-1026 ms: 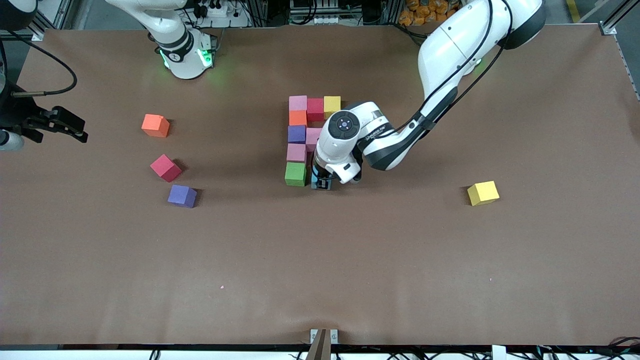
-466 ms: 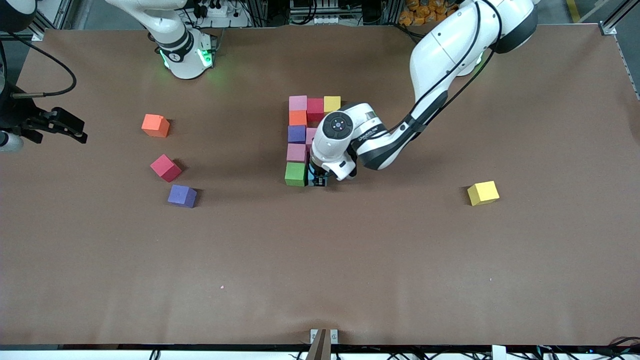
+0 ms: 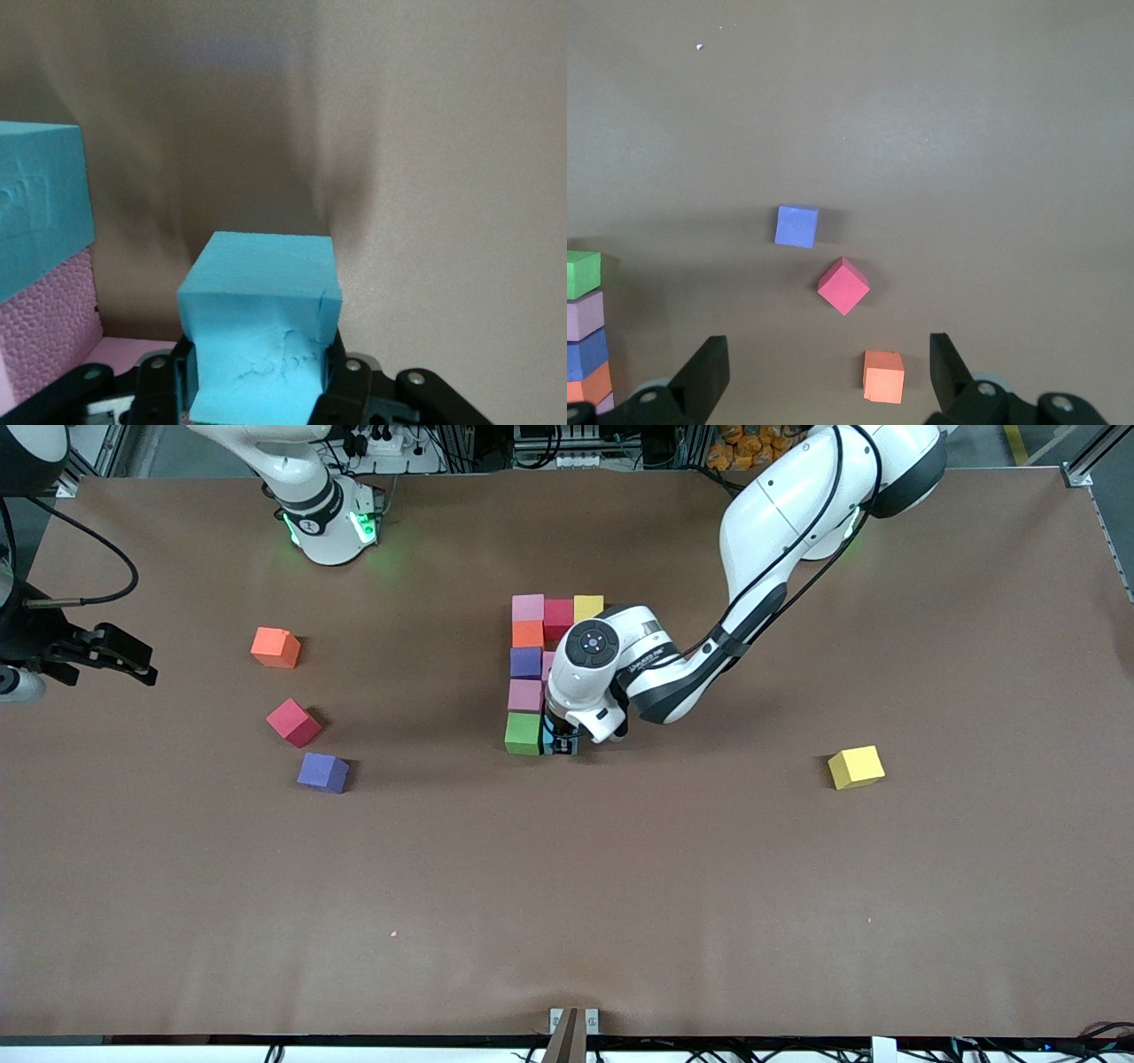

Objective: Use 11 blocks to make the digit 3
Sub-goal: 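Open the left gripper to release the cyan cube and lift away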

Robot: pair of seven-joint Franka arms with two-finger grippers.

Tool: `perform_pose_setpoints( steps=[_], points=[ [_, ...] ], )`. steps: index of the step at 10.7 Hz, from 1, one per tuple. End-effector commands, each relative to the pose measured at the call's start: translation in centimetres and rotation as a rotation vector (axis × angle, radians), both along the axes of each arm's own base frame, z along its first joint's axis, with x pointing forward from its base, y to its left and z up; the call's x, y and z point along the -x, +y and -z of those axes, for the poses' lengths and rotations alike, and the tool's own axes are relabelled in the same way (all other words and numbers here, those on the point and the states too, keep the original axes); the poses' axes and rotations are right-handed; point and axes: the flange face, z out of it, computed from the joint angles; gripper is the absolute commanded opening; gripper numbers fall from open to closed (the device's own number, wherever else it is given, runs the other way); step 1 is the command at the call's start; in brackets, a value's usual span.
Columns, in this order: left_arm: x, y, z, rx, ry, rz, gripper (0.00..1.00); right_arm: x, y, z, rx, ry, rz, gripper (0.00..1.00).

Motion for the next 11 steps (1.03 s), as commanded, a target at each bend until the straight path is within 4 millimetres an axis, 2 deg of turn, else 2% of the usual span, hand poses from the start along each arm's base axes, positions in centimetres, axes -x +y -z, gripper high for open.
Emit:
perform_pose_setpoints(
  steps=[1,4,5,6,8,11],
  points=[
    [0.7,-0.9,1.0,-0.009,0.004,-0.011,0.00,0.0,-0.6,-0.3,0.000,-0.004,-0.046,1.00],
    [0.8,-0.9,1.2,-0.015,0.002,-0.009,0.05,-0.1,-0.5,-0.3,0.000,-0.009,-0.055,1.00],
    [0.8,-0.9,1.2,-0.016,-0.001,0.001,0.36,-0.1,-0.4,-0.3,0.000,-0.011,-0.046,1.00],
    [0.8,-0.9,1.1,-0.018,-0.008,0.008,0.99,-0.2,-0.3,-0.1,0.000,-0.008,-0.026,1.00],
    [0.3,-0.8,0.0,-0.015,-0.033,0.020,1.00,-0.3,-0.1,0.4,-0.002,0.003,0.011,1.00],
    [-0.1,-0.3,-3.7,-0.031,-0.067,0.082,1.00,-0.1,-0.1,0.7,-0.002,0.017,0.012,1.00]
  ],
)
